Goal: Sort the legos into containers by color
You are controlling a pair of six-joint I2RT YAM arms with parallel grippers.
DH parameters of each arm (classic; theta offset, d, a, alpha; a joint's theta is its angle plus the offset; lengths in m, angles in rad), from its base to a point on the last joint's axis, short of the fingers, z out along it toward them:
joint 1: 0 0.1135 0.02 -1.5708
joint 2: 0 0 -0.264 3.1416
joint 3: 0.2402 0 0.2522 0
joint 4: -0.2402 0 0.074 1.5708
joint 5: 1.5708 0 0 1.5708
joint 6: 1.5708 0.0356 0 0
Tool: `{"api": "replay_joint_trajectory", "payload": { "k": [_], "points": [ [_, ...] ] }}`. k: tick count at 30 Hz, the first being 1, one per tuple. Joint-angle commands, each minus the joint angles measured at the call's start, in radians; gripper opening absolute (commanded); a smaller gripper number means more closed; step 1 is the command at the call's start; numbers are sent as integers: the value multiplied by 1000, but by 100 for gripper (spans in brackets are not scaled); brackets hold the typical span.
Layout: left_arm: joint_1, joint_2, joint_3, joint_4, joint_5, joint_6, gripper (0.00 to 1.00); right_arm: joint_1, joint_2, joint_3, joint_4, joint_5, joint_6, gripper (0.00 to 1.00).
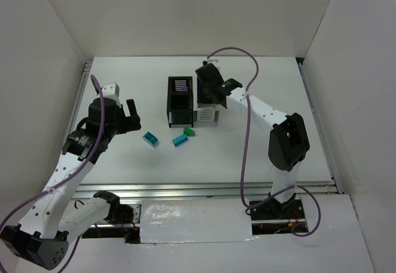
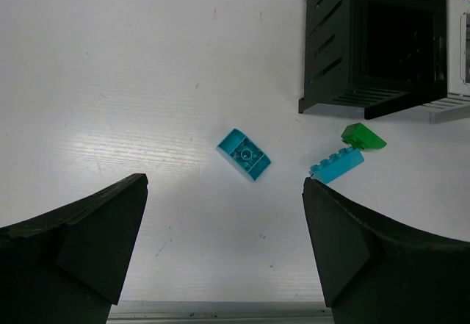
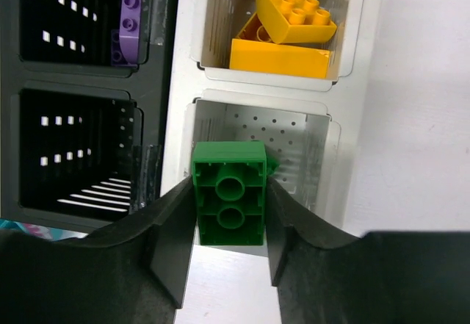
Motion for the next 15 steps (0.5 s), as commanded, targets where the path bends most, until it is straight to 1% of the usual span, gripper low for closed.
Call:
{"api": "replay_joint_trajectory", "payload": {
  "k": [1, 3, 7, 11, 15],
  "points": [
    [5, -11, -4, 32, 20, 19, 100, 4, -29, 11, 2, 17, -9, 49],
    [5, -11, -4, 33, 20, 20, 100, 3, -47, -2, 10, 17, -9, 56],
    [5, -11, -4, 33, 20, 20, 99, 3, -73, -14, 16, 26, -10, 62],
    [5, -9, -4, 33, 20, 20, 100, 7, -79, -8, 0, 29, -9, 64],
    [5, -5, -6, 36, 27, 22, 100, 50, -167, -99, 57, -20, -15, 63]
  ]
}}
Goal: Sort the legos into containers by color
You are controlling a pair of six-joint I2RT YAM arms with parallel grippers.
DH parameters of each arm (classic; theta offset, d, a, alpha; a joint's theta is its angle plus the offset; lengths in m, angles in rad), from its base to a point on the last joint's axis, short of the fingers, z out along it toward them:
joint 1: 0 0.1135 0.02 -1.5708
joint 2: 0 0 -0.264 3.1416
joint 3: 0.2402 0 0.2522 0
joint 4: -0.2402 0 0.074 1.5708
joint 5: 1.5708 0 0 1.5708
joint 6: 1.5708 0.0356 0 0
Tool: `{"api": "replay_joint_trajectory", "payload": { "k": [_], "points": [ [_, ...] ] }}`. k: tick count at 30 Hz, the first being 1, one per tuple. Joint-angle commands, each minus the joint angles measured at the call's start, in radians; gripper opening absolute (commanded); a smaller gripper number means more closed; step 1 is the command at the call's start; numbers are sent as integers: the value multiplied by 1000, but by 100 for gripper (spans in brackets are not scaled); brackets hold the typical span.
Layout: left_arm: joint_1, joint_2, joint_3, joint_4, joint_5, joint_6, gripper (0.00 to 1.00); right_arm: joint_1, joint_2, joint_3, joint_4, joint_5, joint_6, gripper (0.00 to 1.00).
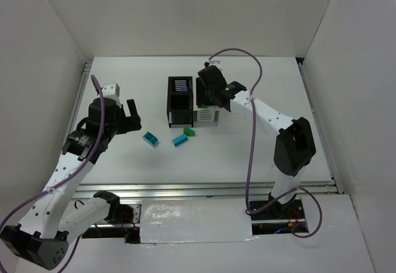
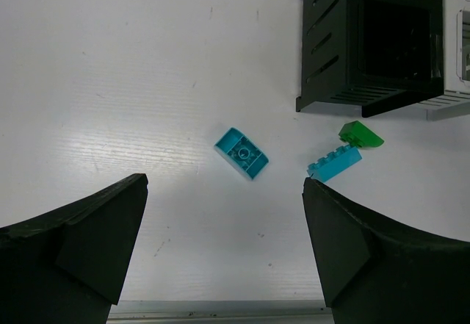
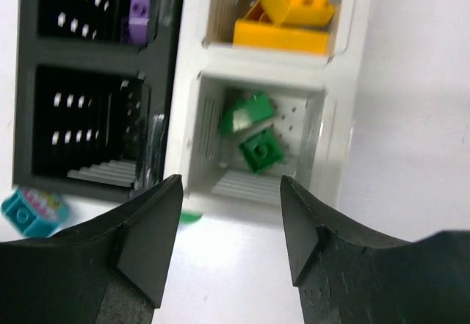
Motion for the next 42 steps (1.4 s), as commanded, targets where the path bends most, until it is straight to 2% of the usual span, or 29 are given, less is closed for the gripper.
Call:
{"api": "replay_joint_trajectory", "payload": {
  "k": [1, 5, 10, 23, 30, 42],
  "points": [
    [5, 1, -6, 37, 24, 23, 100, 54, -147, -66, 53, -26, -10, 63],
    [5, 21, -1, 35, 44, 26, 100, 123, -213, -149, 72, -46, -4, 62],
    [5, 18, -4, 40, 51, 26, 100, 209, -206, -252, 134, -58, -10, 62],
    [5, 29, -8, 44, 76, 33, 100, 217, 3, -318, 316, 58, 47, 48],
    [5, 29, -9, 48, 96, 41, 99, 216, 61, -344, 398, 92, 1, 49],
    [5, 27, -11, 52, 110, 46, 100, 213, 161, -289, 369, 86, -19, 52]
  ]
}}
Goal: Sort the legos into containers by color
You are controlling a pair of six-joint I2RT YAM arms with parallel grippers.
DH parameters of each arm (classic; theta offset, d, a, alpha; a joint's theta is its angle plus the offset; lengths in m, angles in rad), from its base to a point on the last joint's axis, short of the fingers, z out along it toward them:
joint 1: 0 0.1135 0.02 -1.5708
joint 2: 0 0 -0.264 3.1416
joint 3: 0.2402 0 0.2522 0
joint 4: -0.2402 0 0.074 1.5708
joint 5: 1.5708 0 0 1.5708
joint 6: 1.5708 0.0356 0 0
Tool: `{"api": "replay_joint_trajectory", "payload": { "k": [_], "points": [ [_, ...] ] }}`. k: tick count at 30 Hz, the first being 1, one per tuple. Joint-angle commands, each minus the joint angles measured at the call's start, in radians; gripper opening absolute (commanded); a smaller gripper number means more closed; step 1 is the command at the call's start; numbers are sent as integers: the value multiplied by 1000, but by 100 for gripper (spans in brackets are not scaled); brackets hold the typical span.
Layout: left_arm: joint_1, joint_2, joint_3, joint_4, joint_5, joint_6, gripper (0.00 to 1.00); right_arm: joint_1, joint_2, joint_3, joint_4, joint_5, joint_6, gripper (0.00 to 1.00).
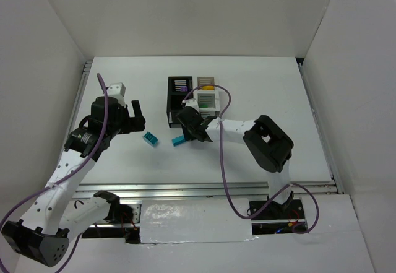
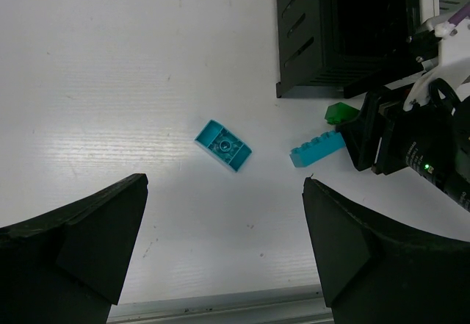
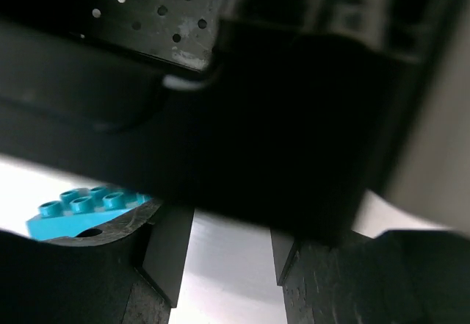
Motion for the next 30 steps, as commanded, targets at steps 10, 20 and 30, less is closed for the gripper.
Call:
{"api": "replay_joint_trajectory", "payload": {
  "k": [10, 20, 30],
  "points": [
    [5, -1, -11, 40, 21, 22, 100, -6, -54, -7, 74, 15, -31, 57],
    [5, -1, -13, 42, 29, 22, 100, -17, -55, -15, 79, -49, -162, 66],
    [5, -1, -13, 43, 40, 26, 99, -33, -63, -43, 149, -178, -257, 63]
  ]
}}
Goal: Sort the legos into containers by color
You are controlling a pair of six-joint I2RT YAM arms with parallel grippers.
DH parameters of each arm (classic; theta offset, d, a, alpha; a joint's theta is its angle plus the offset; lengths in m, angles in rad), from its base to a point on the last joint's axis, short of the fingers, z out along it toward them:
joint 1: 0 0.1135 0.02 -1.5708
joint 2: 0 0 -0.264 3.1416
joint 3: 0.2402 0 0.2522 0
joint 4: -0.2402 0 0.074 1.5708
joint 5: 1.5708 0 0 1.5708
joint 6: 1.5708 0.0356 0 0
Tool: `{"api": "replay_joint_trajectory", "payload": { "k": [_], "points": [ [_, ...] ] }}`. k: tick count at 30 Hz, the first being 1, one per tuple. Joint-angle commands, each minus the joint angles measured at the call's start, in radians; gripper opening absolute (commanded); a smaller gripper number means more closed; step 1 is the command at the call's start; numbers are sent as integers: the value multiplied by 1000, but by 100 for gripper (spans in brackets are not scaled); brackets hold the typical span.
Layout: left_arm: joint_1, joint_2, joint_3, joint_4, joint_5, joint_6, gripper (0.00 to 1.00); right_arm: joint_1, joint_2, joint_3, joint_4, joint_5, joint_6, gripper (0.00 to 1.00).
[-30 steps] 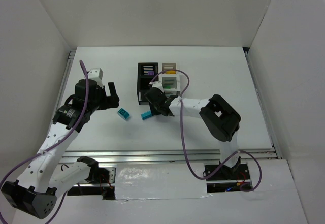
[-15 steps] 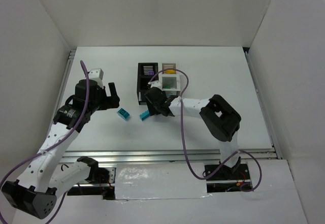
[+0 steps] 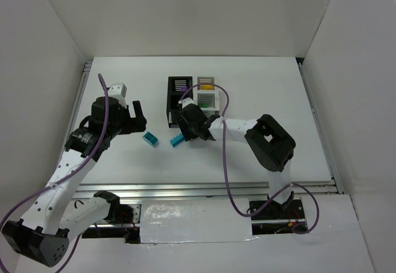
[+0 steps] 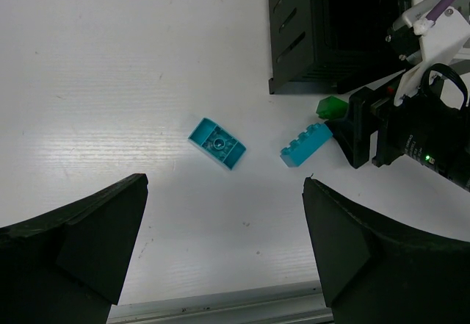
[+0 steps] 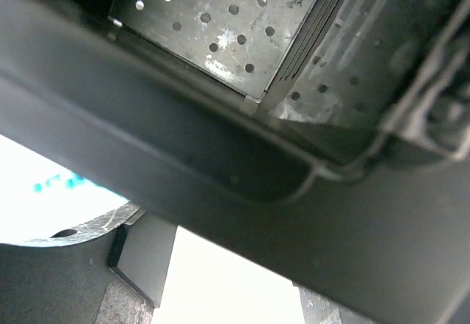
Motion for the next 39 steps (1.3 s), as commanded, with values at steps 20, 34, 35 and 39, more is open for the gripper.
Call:
{"api": "replay_joint_trajectory", "payload": {
  "k": [20, 34, 35, 39],
  "points": [
    [5, 9, -6, 37, 34, 31, 100, 22, -113, -84, 129, -106, -89, 46],
    [5, 12, -6, 38, 43, 34, 100, 20, -30, -21, 103, -62, -63, 39],
    [5, 11, -6, 38, 43, 34, 100, 22, -26, -15, 92, -57, -60, 34],
    [5, 11, -6, 38, 43, 34, 100, 29, -32, -26, 95, -63, -63, 25]
  ]
}}
